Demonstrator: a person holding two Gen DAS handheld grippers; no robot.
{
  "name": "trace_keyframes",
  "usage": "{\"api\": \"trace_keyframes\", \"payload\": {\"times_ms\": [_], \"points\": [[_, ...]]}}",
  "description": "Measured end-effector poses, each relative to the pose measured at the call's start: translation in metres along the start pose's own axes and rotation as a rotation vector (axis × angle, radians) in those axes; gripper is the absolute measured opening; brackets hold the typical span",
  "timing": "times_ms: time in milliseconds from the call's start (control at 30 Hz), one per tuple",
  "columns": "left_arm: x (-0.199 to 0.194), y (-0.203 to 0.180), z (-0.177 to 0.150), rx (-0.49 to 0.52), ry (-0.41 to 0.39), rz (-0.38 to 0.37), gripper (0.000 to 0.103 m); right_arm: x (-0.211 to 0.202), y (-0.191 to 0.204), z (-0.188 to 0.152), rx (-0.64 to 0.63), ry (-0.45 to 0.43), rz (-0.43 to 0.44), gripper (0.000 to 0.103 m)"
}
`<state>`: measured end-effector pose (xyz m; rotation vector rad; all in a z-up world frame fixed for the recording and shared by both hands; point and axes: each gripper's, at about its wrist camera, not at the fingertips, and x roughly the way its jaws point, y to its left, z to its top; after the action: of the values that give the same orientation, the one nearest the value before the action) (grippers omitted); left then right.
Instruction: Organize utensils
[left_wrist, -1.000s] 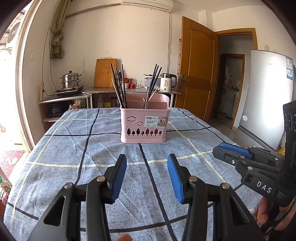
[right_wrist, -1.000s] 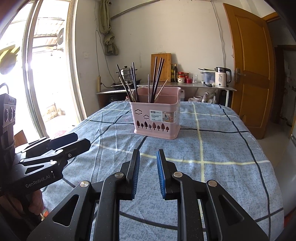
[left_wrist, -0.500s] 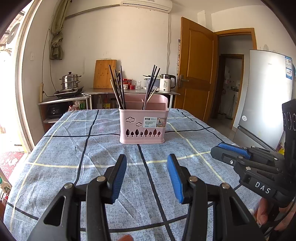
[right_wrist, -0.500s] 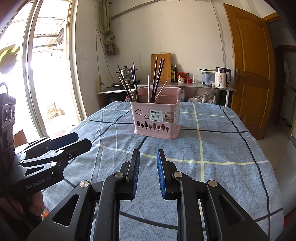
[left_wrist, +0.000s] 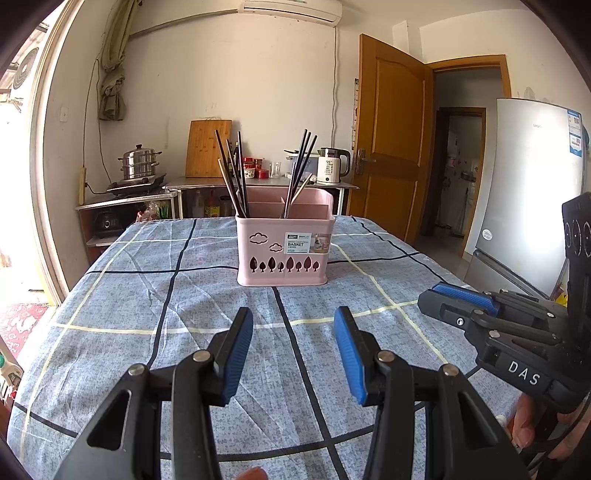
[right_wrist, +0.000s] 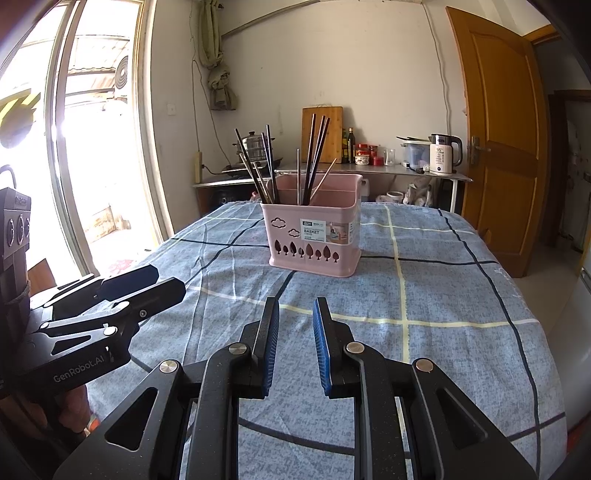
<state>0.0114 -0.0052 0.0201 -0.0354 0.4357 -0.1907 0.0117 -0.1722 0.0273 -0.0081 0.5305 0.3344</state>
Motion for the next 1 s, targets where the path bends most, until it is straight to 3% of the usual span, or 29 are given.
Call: {"api": "trace_keyframes", "payload": {"times_ms": [1000], "points": [[-0.0009, -0.0033, -0.0009, 0.002, -0.003, 0.004, 0.048, 0.0029, -0.0013, -0.0013, -0.001, 0.003, 0.002, 0.019]]}}
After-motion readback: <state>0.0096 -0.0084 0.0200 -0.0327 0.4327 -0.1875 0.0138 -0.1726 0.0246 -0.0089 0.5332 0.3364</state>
